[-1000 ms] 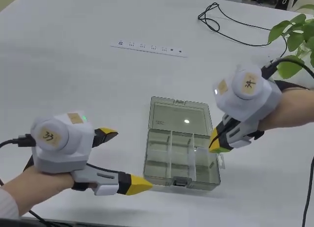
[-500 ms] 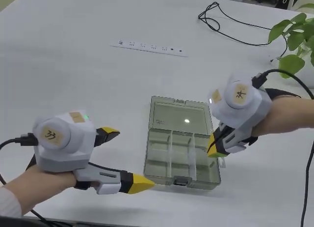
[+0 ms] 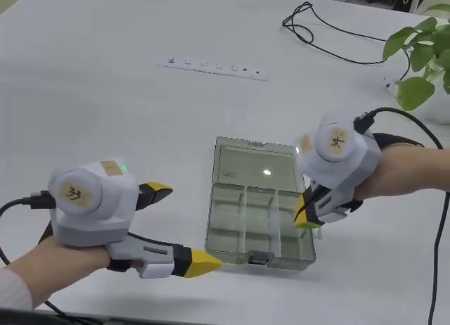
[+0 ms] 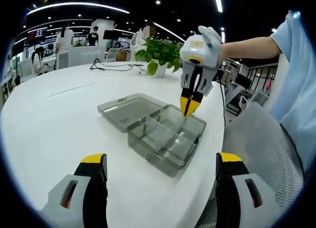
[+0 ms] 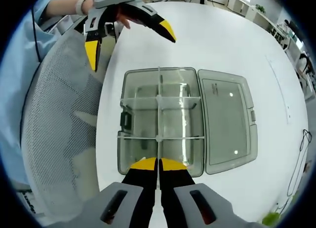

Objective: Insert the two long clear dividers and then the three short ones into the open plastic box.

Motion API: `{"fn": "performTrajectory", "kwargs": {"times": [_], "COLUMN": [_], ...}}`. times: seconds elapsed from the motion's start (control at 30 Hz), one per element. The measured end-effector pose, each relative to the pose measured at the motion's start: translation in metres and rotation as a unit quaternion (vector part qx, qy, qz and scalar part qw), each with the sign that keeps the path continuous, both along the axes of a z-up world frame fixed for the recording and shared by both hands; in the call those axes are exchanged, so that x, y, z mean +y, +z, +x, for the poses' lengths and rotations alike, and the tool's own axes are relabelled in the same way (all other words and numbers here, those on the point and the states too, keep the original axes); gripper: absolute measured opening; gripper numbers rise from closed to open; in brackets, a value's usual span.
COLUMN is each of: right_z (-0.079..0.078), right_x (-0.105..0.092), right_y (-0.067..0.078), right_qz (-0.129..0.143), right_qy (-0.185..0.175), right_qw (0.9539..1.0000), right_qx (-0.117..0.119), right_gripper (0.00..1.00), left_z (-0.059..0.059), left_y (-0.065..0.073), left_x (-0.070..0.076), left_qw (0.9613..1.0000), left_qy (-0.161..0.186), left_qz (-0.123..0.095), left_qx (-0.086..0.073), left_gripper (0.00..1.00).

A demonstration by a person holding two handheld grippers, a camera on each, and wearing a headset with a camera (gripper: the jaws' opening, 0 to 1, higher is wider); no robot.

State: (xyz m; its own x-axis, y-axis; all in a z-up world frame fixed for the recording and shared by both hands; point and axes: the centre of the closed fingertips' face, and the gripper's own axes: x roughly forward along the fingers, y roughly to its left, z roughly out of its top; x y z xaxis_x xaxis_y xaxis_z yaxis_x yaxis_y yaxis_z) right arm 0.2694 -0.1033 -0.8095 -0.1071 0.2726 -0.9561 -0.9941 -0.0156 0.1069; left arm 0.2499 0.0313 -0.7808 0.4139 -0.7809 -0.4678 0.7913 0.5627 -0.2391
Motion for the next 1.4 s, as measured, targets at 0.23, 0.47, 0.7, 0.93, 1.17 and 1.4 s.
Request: {"fn": "performTrajectory", "kwargs": {"times": [0.23,0.47,0.7,0.93,1.17,1.4], "right_z": [0.0,0.001,0.001,-0.003,-0.033,-0.042], "right_x": [0.0,0.008,0.0,-0.019,-0.052,-0.061], "right_y": [0.001,0.021,0.031,0.042,0.03,0.043], "right_qz": [0.011,0.097,0.152,0.211,0.243,0.339], "right_qy": [0.014,0.019,-0.042,-0.135,-0.222,-0.352], "right_qw": [0.9998,0.9945,0.9865,0.9647,0.9403,0.865], "right_qx": [-0.008,-0.032,-0.045,-0.082,-0.086,-0.115], "right_gripper": [0.03,0.35,0.6,0.87,1.0,1.0], "left_z": [0.001,0.002,0.003,0.0,-0.008,-0.01], "left_y": [0.001,0.003,0.004,0.012,0.014,0.025], "left_x": [-0.003,-0.007,-0.006,0.001,0.012,0.02], "left_qw": [1.0,0.9999,0.9999,0.9997,0.9993,0.9978], "left_qy": [-0.005,-0.01,-0.008,0.005,0.017,0.049], "left_qz": [-0.001,-0.002,-0.002,0.0,0.017,0.021], "left_qx": [-0.003,-0.007,-0.009,-0.026,-0.027,-0.04], "left_gripper": [0.93,0.93,0.93,0.96,1.0,1.0]}}
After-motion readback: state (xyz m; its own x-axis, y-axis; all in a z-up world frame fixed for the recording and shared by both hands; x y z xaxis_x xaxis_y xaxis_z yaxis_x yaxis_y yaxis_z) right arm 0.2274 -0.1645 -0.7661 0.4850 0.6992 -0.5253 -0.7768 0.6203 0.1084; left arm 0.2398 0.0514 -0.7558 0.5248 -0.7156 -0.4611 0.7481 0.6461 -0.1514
